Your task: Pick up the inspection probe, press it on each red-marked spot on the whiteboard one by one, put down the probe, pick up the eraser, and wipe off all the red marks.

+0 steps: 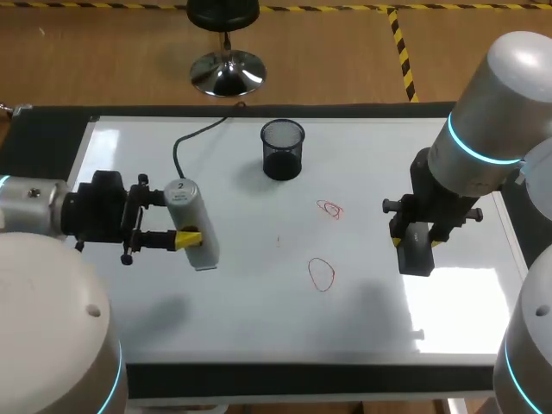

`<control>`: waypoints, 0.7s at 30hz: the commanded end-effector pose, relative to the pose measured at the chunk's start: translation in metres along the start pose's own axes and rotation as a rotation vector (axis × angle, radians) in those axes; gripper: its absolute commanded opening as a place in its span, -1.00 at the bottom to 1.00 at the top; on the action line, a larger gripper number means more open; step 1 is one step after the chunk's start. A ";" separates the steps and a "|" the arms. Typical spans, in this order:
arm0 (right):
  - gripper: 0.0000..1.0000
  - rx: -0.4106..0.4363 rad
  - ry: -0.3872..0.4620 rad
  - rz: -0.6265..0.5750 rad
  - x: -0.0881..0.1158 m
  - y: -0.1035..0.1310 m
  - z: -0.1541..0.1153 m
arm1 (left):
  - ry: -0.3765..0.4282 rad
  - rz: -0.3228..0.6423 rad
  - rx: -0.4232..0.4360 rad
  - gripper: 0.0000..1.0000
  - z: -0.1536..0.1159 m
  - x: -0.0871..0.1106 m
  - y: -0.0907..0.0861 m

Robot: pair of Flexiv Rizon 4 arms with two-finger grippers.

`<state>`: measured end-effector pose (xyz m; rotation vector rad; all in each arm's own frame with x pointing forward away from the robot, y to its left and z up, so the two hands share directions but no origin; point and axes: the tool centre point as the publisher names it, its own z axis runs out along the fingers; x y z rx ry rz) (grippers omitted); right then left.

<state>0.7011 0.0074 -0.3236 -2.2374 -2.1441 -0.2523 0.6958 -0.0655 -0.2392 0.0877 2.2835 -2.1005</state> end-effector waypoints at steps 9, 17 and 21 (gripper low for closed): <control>-1.00 -0.001 0.002 -0.001 -0.001 0.000 0.000 | -0.003 0.003 -0.001 -1.00 -0.002 0.002 -0.002; -1.00 -0.011 -0.026 0.004 0.004 -0.002 0.008 | -0.003 0.003 -0.001 -1.00 -0.002 0.002 -0.002; -1.00 -0.013 -0.033 -0.003 0.013 -0.009 0.012 | -0.003 0.003 -0.001 -1.00 -0.002 0.002 -0.002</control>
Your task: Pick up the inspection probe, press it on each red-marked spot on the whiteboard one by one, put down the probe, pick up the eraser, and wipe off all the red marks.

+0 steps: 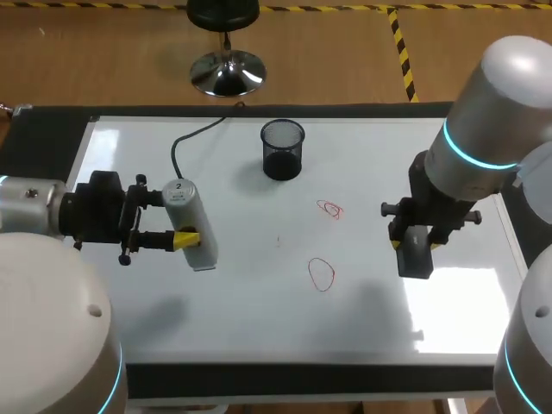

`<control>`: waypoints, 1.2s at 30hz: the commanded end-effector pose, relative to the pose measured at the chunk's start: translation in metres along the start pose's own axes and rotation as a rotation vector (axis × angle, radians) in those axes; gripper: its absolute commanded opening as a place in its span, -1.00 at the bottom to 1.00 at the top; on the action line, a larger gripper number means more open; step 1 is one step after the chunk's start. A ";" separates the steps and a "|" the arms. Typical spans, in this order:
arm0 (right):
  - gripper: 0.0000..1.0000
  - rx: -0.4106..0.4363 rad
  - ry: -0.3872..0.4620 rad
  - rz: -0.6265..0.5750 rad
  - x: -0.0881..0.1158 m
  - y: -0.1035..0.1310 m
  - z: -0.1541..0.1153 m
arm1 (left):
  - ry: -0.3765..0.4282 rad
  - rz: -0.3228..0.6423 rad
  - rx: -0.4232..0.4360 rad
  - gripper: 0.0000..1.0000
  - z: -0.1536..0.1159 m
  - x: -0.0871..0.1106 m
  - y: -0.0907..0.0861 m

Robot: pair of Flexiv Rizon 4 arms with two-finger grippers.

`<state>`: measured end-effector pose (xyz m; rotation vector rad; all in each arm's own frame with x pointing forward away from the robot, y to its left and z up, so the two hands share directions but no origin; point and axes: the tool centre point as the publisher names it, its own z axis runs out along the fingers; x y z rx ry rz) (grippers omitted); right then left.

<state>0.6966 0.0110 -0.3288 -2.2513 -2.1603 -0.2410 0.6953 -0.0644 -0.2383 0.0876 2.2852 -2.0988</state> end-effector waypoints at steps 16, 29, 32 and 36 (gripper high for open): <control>-1.00 -0.010 -0.004 -0.011 0.060 -0.024 0.029 | -0.003 0.003 0.001 -1.00 0.000 0.002 -0.001; -1.00 0.033 0.057 0.028 0.096 -0.018 0.060 | -0.003 0.003 0.001 -1.00 0.000 0.002 -0.001; -1.00 0.038 0.075 0.021 0.105 -0.018 0.065 | -0.003 0.003 0.001 -1.00 0.000 0.002 -0.001; -1.00 0.036 0.079 0.018 0.116 -0.016 0.068 | -0.003 0.003 0.001 -1.00 0.000 0.002 -0.001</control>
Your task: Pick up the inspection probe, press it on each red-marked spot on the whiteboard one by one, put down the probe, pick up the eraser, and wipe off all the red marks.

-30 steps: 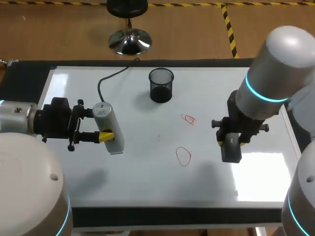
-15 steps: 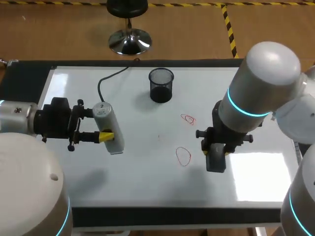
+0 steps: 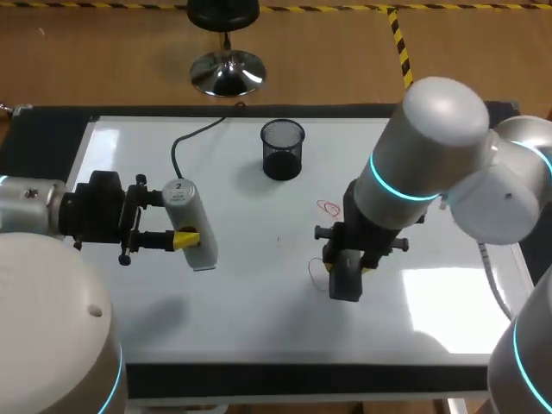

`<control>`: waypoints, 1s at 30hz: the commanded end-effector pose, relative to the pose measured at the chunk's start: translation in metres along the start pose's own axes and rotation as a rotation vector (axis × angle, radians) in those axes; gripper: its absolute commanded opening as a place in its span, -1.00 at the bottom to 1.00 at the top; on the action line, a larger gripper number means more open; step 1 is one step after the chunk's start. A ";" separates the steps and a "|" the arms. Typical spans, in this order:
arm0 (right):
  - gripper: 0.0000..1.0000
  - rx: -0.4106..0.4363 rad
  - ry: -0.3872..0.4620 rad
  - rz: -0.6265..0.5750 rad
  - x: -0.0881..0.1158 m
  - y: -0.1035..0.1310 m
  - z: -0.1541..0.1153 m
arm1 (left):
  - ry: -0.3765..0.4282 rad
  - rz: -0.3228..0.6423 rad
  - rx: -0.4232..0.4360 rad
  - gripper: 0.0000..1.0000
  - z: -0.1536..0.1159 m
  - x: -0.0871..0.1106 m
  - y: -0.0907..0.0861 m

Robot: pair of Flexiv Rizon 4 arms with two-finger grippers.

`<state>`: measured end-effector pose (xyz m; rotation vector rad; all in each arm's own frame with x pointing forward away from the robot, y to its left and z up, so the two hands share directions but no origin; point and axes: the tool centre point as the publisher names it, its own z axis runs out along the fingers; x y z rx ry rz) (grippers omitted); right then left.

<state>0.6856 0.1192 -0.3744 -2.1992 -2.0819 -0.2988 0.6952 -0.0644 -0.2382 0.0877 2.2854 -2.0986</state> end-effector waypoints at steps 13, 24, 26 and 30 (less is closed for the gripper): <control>-1.00 0.016 0.013 -0.012 0.043 0.009 0.033 | -0.003 0.003 0.001 -1.00 0.000 0.001 -0.001; -1.00 0.042 0.005 -0.016 0.056 0.011 0.054 | -0.003 0.003 0.001 -1.00 0.000 0.001 -0.001; -1.00 0.044 0.005 -0.017 0.058 0.012 0.057 | -0.003 0.003 0.001 -1.00 0.000 0.001 -0.001; -1.00 0.056 0.011 -0.023 0.064 0.011 0.063 | -0.003 0.003 0.001 -1.00 0.000 0.001 -0.001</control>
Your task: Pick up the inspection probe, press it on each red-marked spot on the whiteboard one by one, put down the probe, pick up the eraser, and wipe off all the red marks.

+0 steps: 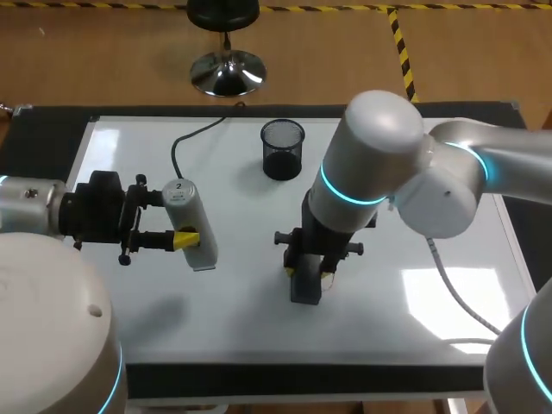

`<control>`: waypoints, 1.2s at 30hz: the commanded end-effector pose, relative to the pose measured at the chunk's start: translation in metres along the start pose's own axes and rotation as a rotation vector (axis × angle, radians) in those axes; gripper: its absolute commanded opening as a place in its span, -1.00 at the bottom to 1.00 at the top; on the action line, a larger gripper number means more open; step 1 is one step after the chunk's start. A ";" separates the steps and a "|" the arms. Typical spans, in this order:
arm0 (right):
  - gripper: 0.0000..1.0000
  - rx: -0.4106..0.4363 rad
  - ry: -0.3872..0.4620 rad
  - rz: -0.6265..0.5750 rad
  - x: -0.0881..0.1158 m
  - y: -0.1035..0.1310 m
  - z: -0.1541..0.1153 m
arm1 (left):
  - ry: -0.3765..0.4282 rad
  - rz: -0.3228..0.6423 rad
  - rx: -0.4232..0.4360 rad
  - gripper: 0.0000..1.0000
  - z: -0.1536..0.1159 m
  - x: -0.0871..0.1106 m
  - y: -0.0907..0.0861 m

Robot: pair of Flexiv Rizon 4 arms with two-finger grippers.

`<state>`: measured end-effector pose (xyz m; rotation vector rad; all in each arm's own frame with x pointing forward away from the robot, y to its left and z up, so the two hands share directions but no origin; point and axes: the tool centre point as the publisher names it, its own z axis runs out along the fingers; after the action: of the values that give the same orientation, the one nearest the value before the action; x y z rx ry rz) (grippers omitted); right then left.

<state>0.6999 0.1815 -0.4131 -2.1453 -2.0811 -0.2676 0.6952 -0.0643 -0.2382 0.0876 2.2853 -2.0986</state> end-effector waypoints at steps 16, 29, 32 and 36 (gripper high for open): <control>-1.00 0.036 0.000 0.033 -0.021 0.004 0.030 | -0.003 0.003 0.001 -1.00 0.000 0.001 -0.001; -1.00 0.025 -0.125 0.086 -0.064 0.011 0.031 | -0.003 0.003 0.001 -1.00 0.000 0.001 -0.001; -1.00 0.025 -0.127 0.097 -0.076 0.012 0.025 | -0.003 0.003 0.001 -1.00 0.000 0.001 -0.001; -1.00 0.015 -0.139 0.123 -0.092 0.013 0.020 | -0.003 0.003 0.001 -1.00 0.000 0.001 -0.001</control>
<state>0.7139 0.1216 -0.4303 -2.3288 -2.0104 -0.0763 0.6952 -0.0643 -0.2382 0.0876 2.2854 -2.0986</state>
